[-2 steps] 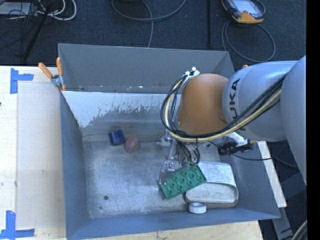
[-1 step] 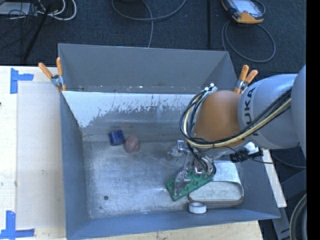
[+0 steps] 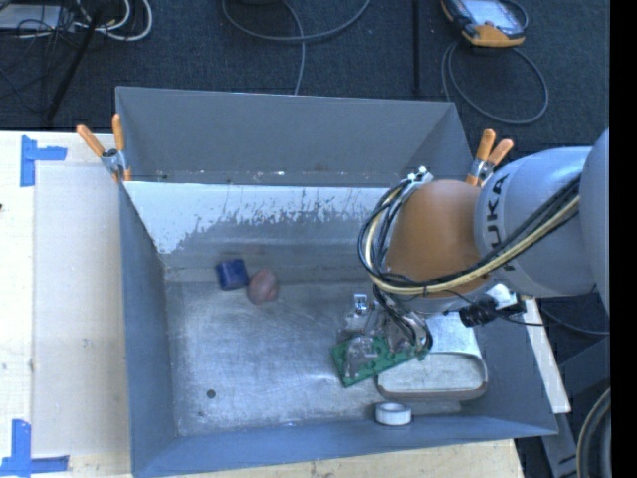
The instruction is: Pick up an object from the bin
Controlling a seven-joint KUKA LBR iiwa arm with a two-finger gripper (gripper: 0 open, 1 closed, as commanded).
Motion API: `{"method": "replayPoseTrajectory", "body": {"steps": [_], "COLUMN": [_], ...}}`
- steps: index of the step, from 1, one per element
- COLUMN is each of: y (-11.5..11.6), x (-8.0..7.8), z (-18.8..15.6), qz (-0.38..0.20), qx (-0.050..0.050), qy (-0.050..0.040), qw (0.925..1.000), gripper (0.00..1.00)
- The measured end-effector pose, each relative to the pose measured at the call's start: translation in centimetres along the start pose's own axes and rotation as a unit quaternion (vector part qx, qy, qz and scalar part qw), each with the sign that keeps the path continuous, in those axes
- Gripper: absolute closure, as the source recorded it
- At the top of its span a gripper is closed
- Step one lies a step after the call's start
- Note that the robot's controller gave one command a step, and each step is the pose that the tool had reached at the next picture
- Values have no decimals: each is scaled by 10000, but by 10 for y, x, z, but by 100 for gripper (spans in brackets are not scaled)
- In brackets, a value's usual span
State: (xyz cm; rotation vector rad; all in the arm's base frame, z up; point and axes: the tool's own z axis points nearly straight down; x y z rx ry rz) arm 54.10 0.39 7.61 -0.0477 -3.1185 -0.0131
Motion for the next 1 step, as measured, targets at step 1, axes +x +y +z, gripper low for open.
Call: {"method": "replayPoseTrajectory", "body": {"steps": [1], "y": [-91], "x": [-20], "z": [-138], "qz": [-887], "qx": [69], "qy": [-149], "qw": [9959], "gripper": [100]}}
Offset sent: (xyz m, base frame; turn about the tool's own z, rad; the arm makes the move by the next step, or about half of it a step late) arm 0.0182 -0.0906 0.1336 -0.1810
